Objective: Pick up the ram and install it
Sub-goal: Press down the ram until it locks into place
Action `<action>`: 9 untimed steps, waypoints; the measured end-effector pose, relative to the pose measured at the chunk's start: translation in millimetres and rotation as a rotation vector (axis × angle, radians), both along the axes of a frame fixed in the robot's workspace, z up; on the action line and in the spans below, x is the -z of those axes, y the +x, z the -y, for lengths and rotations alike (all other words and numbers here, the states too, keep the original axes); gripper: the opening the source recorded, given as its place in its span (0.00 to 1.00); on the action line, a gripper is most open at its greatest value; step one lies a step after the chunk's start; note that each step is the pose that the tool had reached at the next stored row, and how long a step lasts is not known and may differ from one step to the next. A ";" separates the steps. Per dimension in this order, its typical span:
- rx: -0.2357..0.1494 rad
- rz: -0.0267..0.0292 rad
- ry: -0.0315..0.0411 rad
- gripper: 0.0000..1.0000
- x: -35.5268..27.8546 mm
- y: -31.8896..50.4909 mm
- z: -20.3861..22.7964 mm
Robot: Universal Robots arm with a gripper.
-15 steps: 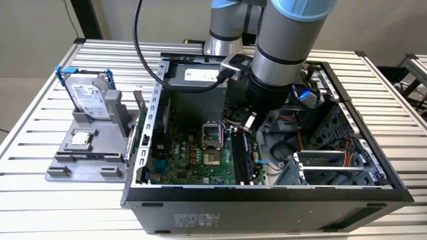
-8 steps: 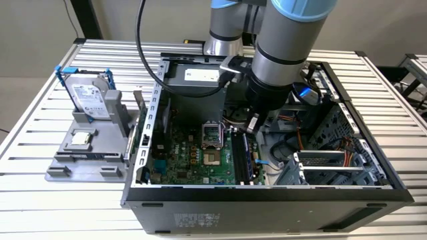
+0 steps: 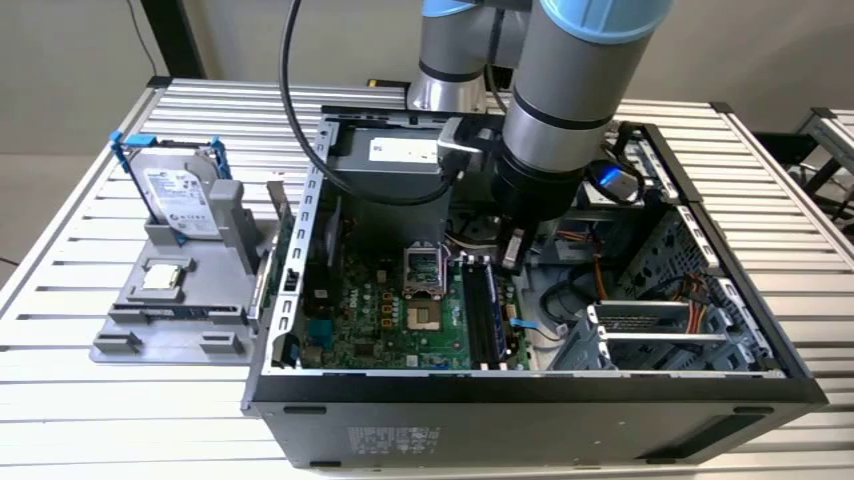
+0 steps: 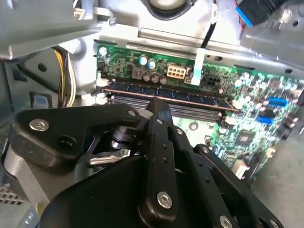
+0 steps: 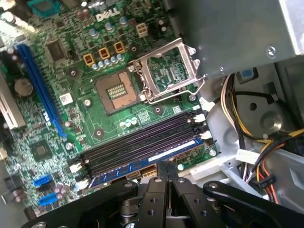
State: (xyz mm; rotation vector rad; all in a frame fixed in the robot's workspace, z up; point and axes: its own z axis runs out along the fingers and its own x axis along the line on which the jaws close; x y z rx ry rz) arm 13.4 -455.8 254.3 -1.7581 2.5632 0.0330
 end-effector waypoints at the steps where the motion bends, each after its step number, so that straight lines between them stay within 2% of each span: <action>1: -0.018 0.0002 0.0000 0.00 0.0 0.0 0.0; 9: -0.160 0.0006 0.0002 0.00 0.2 0.0 0.0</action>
